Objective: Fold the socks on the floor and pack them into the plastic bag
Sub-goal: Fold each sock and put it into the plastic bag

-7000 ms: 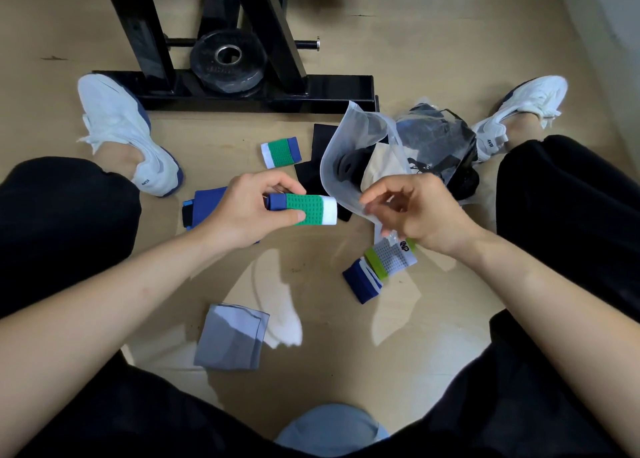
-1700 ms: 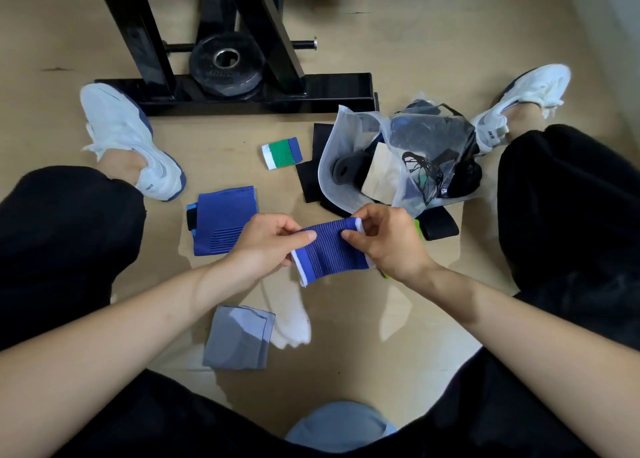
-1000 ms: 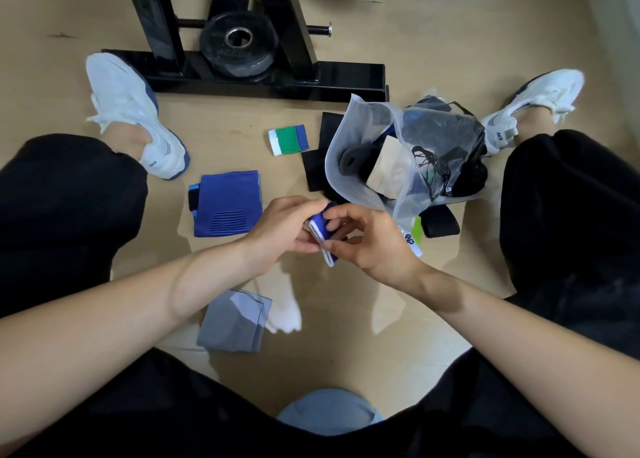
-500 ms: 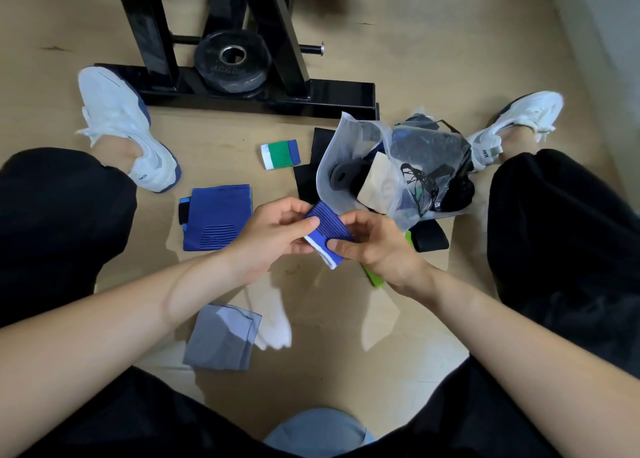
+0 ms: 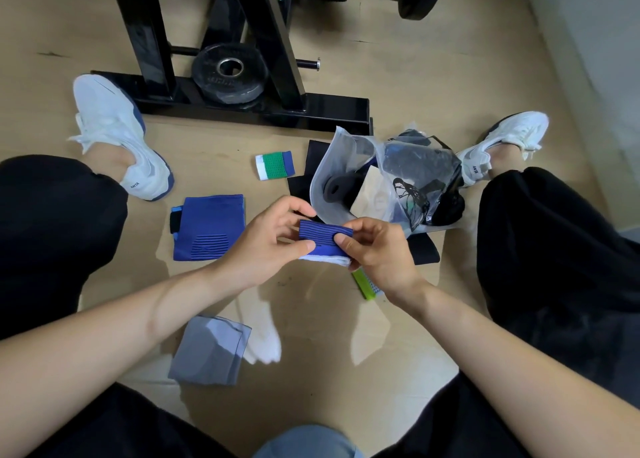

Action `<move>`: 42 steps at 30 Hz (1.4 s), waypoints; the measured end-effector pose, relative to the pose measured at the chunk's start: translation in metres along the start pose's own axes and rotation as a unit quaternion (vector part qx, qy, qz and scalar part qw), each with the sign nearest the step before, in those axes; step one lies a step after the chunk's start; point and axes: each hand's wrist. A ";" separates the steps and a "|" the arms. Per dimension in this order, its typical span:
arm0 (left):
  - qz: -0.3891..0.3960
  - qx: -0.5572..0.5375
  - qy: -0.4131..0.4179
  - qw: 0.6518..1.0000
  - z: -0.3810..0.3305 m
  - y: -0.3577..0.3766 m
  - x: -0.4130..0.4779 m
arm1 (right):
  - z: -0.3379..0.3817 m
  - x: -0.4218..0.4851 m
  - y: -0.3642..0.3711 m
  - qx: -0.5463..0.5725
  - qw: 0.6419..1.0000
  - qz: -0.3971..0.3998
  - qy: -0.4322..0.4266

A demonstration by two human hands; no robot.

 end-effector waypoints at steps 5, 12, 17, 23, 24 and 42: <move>0.020 0.023 -0.015 0.999 0.005 0.002 0.004 | 0.004 0.002 -0.003 -0.044 0.997 -0.001 -0.056; -0.013 0.039 -0.016 0.999 0.017 0.003 0.025 | 0.021 0.036 -0.030 -0.381 0.857 -0.143 -0.314; -0.039 0.043 0.001 0.998 0.009 0.015 0.050 | 0.047 0.065 -0.054 -0.484 0.763 -0.214 -0.371; -0.062 0.073 0.039 0.995 0.008 0.030 0.078 | 0.050 0.095 -0.071 -0.458 0.841 -0.040 -0.284; -0.063 0.074 0.042 0.994 0.009 0.034 0.083 | 0.050 0.096 -0.075 -0.449 0.844 -0.025 -0.292; 0.029 0.117 0.122 0.985 0.041 0.120 0.170 | 0.050 0.105 -0.107 -0.497 0.824 0.074 -0.262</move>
Point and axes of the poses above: each hand's wrist, its own x-axis towards the middle knuckle, its own y-axis out of the palm, z = x × y, and after that the axes turned 5 degrees about -z, right-handed
